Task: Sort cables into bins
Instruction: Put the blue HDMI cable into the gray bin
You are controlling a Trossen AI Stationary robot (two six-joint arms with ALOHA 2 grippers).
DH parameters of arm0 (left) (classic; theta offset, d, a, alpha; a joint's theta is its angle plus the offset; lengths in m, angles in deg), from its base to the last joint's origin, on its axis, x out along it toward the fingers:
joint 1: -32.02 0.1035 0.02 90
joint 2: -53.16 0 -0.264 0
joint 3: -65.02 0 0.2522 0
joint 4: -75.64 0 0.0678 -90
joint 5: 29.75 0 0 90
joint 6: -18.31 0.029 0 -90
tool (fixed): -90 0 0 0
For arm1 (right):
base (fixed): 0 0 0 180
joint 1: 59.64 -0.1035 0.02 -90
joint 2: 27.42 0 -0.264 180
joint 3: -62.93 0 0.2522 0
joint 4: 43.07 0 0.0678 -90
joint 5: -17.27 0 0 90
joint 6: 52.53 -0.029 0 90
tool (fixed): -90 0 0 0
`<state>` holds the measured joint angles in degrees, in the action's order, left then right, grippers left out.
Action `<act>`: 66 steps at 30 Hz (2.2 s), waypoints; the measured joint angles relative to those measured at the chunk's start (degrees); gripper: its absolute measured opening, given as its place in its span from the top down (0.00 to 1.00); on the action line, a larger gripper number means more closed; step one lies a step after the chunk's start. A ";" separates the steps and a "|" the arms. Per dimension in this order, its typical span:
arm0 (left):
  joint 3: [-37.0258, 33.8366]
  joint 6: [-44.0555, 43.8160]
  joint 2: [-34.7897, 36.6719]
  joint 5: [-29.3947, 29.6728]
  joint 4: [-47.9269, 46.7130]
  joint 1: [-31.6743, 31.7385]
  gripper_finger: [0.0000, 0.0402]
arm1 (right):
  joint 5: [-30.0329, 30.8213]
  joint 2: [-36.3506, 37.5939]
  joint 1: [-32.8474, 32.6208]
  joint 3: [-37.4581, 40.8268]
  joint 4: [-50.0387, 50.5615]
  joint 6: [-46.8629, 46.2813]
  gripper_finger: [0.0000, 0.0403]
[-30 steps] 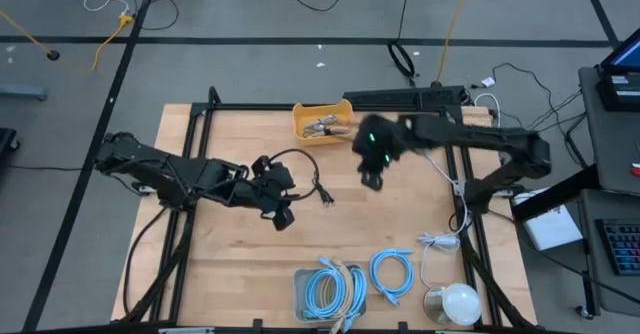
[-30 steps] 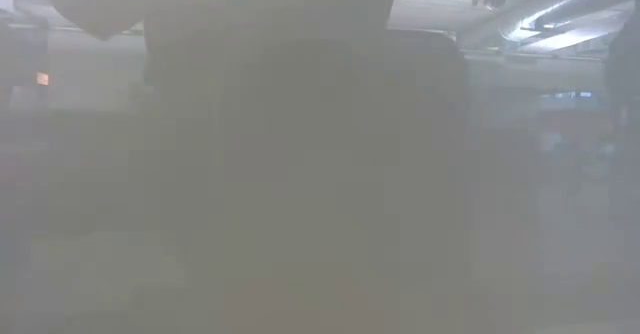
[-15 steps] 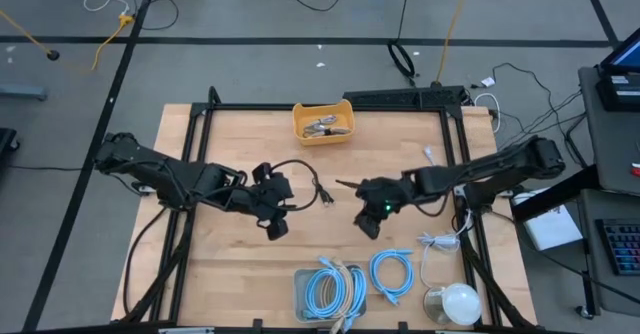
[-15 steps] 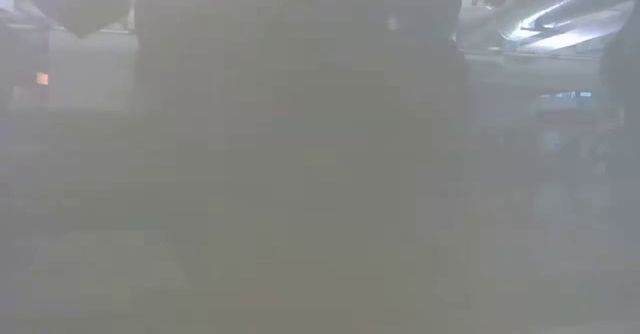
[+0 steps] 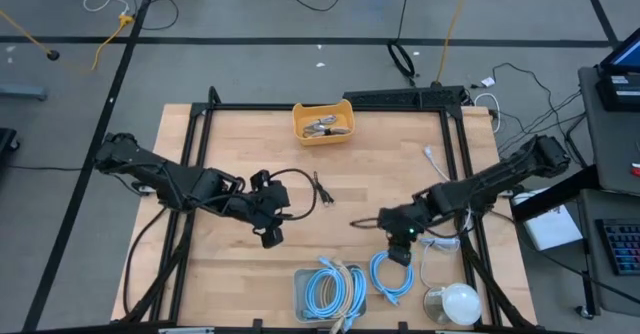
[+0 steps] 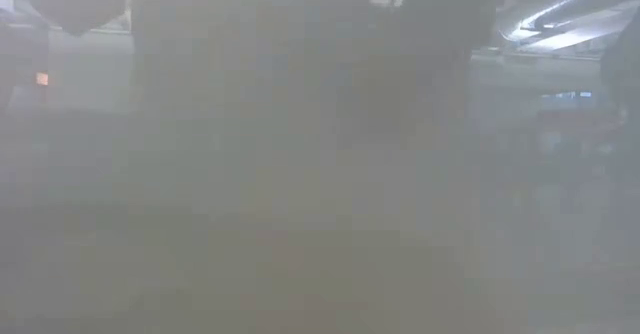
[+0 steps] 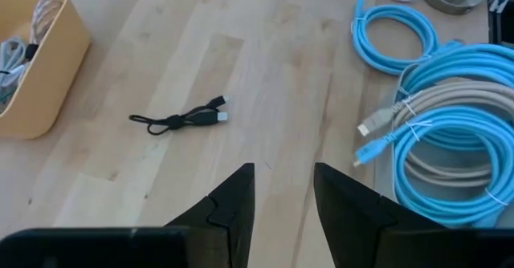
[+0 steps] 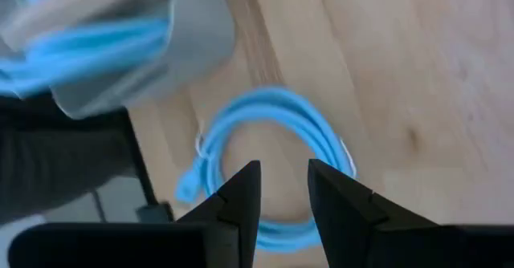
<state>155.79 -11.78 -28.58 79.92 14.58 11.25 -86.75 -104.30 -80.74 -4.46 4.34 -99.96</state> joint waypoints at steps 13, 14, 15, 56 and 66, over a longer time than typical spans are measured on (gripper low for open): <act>-0.04 -0.14 0.00 0.87 0.82 -0.37 0.67 | 7.93 -0.88 -6.15 6.34 -3.67 0.34 0.73; -0.04 -0.36 0.00 0.87 0.82 -0.37 0.67 | 7.91 -0.87 -6.27 7.41 -7.21 0.25 0.72; -0.04 -0.57 0.00 0.86 0.84 -0.37 0.67 | 8.01 -0.85 -6.36 8.13 -9.73 0.13 0.70; -0.07 -3.24 0.00 3.14 0.88 -1.88 0.67 | 3.48 -5.89 -6.56 14.91 -23.66 -8.18 0.91; -0.07 -3.51 0.00 4.21 1.33 -2.36 0.67 | 18.51 10.54 0.38 10.33 -7.39 -12.50 0.91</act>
<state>155.73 -15.29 -28.58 84.13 15.91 8.89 -68.24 -93.76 -80.37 5.87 -3.05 -112.46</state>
